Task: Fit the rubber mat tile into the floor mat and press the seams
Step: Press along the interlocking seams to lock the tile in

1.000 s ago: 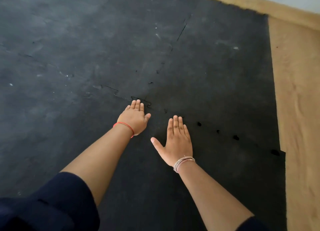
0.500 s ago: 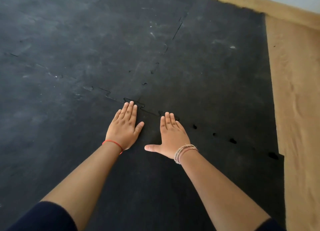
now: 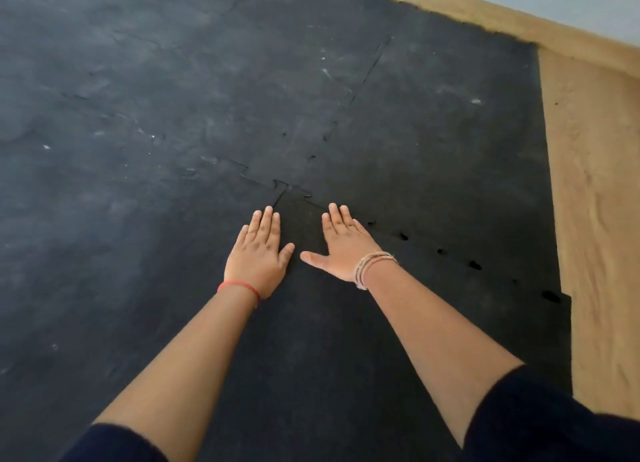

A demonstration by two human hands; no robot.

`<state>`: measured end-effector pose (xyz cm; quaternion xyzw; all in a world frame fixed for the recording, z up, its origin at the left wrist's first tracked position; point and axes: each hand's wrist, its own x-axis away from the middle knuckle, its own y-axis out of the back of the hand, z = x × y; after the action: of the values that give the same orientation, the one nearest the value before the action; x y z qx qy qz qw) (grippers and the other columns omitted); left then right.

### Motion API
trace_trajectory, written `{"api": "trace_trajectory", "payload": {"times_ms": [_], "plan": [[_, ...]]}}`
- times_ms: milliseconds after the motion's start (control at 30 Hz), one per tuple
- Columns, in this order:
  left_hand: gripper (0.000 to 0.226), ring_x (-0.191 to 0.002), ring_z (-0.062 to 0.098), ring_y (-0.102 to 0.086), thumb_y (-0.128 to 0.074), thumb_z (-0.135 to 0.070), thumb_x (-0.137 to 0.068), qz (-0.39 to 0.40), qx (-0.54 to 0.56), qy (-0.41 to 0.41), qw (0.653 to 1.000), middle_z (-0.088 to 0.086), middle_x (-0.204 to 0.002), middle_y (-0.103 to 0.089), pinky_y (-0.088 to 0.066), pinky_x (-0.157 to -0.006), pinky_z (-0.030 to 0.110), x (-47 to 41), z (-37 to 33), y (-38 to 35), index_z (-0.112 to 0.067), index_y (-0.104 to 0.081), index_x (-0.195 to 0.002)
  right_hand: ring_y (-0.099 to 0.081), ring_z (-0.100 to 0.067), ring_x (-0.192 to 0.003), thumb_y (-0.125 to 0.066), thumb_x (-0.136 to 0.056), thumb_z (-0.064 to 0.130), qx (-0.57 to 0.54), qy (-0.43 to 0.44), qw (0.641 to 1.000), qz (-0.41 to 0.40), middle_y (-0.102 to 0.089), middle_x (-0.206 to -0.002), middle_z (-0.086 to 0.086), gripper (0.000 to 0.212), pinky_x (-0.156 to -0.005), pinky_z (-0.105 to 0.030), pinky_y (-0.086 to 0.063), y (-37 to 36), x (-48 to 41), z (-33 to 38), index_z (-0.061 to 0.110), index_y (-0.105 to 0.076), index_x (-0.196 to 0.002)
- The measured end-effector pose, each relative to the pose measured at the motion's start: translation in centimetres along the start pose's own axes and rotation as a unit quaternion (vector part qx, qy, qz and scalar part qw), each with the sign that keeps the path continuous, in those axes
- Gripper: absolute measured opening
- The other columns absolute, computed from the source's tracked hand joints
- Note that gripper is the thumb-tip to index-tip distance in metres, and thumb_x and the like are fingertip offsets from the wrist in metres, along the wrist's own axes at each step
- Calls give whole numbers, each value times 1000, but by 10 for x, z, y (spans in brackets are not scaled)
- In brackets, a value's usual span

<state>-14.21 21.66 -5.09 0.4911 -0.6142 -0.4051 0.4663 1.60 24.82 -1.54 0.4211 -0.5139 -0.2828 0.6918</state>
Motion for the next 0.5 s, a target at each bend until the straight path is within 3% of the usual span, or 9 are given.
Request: {"api": "trace_trajectory", "payload": {"times_ms": [100,233,433,500], "plan": [[76,-140,14,7,0,-56,-87,-99,31,67,992,3,-154,-1,8,-112,25,77,31,-17,-9,-8,-145,14,-19,-144,-23,-93,59,51,125,991,-11,17,-157,-7,81,-117,-34,1,0,-13,40,9,8,-147],[67,-139,22,-19,-9,-47,-94,-75,17,102,992,10,-147,-30,2,-110,29,98,43,-27,-3,-34,-138,9,-20,-145,-22,-93,59,100,128,986,-23,11,-158,-9,81,-118,-34,-2,-6,-35,65,7,7,-147],[64,-142,15,3,-10,-45,-94,-84,19,112,990,8,-148,-28,2,-111,30,93,41,-26,-5,-32,-139,7,-21,-145,-23,-91,62,147,118,982,3,11,-158,-10,84,-118,-35,-4,3,-35,67,6,7,-147],[65,-142,15,-1,-9,-46,-94,-78,27,115,990,9,-147,-31,2,-111,29,92,41,-25,-4,-33,-138,9,-20,-145,-24,-91,62,126,126,984,2,12,-158,-8,84,-117,-34,-2,1,-35,65,8,8,-147]]}}
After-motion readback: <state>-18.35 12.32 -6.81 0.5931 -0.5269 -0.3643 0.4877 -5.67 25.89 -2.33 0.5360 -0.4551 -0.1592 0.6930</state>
